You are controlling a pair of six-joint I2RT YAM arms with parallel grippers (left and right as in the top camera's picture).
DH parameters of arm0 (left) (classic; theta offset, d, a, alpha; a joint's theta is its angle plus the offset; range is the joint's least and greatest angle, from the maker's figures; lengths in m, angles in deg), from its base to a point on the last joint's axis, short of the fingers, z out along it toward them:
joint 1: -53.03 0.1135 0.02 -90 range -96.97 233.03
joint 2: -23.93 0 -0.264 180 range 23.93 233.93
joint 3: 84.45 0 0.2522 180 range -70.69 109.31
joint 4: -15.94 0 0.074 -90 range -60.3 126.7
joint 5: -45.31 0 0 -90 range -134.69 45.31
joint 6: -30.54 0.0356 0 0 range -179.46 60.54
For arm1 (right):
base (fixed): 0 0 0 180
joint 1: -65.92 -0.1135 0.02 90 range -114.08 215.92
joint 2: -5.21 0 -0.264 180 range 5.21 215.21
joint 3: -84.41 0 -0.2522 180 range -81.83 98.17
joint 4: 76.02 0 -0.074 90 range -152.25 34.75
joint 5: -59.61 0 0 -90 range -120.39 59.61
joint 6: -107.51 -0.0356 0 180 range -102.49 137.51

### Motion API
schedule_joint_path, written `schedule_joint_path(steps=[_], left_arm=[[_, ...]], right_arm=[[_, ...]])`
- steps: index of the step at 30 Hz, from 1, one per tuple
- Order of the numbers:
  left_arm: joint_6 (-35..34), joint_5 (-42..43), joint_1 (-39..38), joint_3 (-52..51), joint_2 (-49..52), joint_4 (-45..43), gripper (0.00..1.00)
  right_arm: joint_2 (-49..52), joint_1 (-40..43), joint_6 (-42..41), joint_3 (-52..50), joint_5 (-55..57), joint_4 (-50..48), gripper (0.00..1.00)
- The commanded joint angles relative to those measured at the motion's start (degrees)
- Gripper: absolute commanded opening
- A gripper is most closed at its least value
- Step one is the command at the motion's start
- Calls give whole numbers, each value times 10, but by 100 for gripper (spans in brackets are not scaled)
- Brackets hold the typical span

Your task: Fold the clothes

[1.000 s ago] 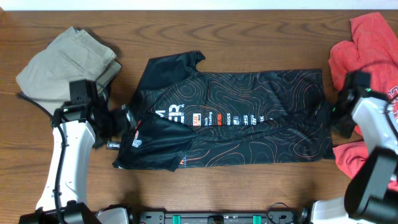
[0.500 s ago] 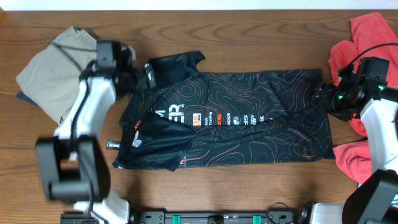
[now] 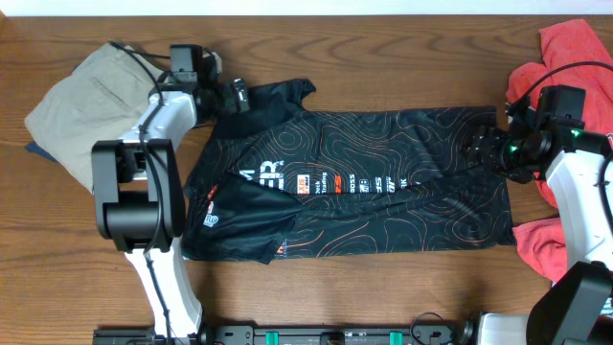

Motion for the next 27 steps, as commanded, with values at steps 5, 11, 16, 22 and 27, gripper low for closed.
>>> schedule_joint_path(steps=[5,11,16,22,27], left_arm=[[9,-17,-51,7,42,1,71],[-2,-30,-45,7,35,3,6],[-29,-27,-38,7,9,25,6],[-49,-25,-38,7,-42,98,6],[-49,-12,-38,7,-63,159,6]], right_arm=[[-1,-6,7,0,19,-19,75],[-1,-6,9,-1,32,-63,72],[8,-6,9,-5,49,-139,67],[72,-7,9,-5,54,-239,63],[157,-12,15,-5,74,-346,64]])
